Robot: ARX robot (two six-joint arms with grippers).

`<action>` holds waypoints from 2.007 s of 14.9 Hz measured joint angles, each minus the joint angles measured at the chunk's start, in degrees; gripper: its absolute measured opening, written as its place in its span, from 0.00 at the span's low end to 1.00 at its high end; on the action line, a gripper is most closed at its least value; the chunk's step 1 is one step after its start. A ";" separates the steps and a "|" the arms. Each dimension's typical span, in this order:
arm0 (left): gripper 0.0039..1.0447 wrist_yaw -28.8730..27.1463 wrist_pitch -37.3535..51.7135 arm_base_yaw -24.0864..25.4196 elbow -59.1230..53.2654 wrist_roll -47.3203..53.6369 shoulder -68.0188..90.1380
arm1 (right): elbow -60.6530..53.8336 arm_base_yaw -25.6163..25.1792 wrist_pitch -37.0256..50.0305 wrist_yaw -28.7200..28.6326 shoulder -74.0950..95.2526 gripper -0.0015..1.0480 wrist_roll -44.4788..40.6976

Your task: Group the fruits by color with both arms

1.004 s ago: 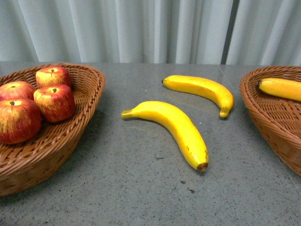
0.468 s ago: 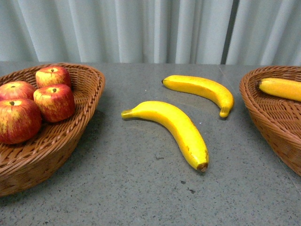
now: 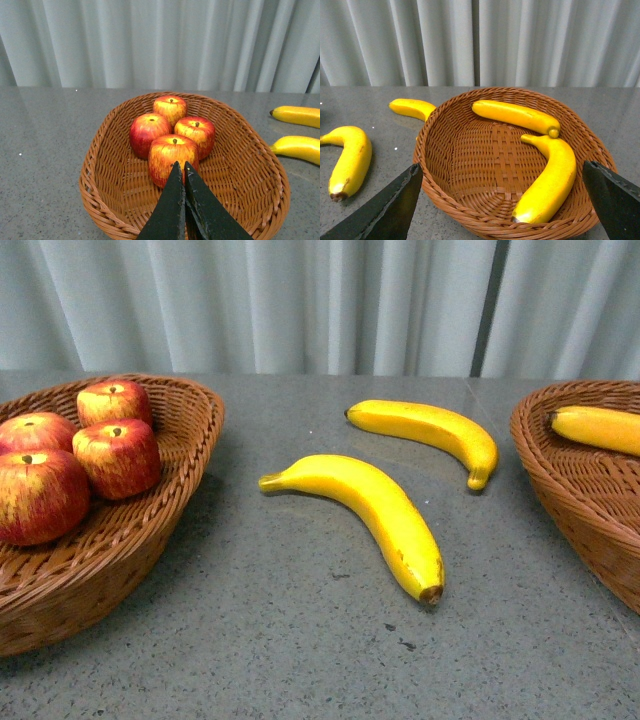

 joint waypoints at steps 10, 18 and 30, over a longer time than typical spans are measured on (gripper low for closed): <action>0.01 0.09 -16.98 0.00 0.17 0.02 -17.40 | 0.00 0.00 -0.02 0.00 0.00 0.94 0.00; 0.56 0.09 -18.10 -0.04 0.02 -0.07 -17.40 | 0.00 0.00 -0.02 0.00 0.00 0.94 0.02; 0.94 0.07 -18.08 -0.04 0.02 -0.04 -17.40 | 50.82 24.92 18.29 -15.72 84.35 0.94 2.75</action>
